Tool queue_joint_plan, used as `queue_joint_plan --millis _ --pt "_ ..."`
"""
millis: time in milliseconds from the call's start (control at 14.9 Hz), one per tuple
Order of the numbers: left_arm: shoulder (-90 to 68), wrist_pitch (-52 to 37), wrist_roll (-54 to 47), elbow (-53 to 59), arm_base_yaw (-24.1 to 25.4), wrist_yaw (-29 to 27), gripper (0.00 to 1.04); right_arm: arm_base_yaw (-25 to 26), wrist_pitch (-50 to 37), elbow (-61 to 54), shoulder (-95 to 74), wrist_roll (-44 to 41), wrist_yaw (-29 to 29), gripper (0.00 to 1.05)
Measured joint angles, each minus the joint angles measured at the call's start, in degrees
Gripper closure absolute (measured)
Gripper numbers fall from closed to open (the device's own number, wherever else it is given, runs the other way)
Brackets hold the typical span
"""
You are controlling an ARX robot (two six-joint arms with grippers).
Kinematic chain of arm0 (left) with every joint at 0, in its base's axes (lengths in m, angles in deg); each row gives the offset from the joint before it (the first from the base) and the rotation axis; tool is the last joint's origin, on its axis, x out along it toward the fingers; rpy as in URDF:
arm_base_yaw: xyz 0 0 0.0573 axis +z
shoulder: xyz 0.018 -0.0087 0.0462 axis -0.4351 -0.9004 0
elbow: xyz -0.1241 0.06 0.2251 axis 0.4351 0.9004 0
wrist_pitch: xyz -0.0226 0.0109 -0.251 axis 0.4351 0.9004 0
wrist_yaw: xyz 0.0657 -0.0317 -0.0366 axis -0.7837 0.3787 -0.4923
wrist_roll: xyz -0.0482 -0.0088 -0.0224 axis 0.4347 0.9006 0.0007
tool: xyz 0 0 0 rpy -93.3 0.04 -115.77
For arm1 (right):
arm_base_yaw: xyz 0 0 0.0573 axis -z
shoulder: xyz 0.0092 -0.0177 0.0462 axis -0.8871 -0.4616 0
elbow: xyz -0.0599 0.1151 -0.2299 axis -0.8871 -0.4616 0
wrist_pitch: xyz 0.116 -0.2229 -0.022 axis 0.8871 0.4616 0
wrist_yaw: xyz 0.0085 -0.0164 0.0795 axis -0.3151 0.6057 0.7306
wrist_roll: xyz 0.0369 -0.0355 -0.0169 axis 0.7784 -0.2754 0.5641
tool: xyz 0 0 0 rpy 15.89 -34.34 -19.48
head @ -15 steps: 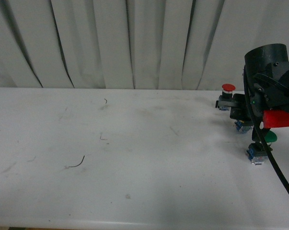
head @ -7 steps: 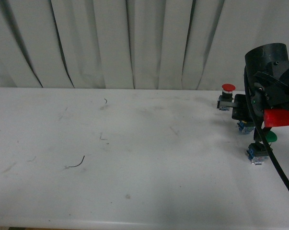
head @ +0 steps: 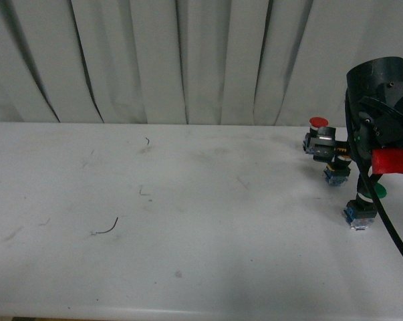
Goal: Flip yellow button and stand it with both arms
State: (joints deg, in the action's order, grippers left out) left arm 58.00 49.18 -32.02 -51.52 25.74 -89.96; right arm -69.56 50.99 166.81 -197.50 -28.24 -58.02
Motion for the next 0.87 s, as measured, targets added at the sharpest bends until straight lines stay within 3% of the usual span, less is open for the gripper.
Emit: queue_joint_plan --millis 67,537,671,872 --pt "0.00 0.00 0.00 0.00 0.00 0.00 0.07 0.00 -0.42 0.00 0.00 0.00 0.20 0.06" --pt "0.00 0.00 0.00 0.00 0.00 0.00 0.07 0.02 -3.91 -2.14 4.22 -1.01 5.79 0.06" --pt "0.00 0.02 0.00 0.00 0.00 0.00 0.07 0.07 -7.39 -5.57 9.60 -1.62 9.57 0.06" --pt "0.00 0.02 0.00 0.00 0.00 0.00 0.07 -0.04 -18.75 -22.27 26.43 -1.66 19.80 0.06"
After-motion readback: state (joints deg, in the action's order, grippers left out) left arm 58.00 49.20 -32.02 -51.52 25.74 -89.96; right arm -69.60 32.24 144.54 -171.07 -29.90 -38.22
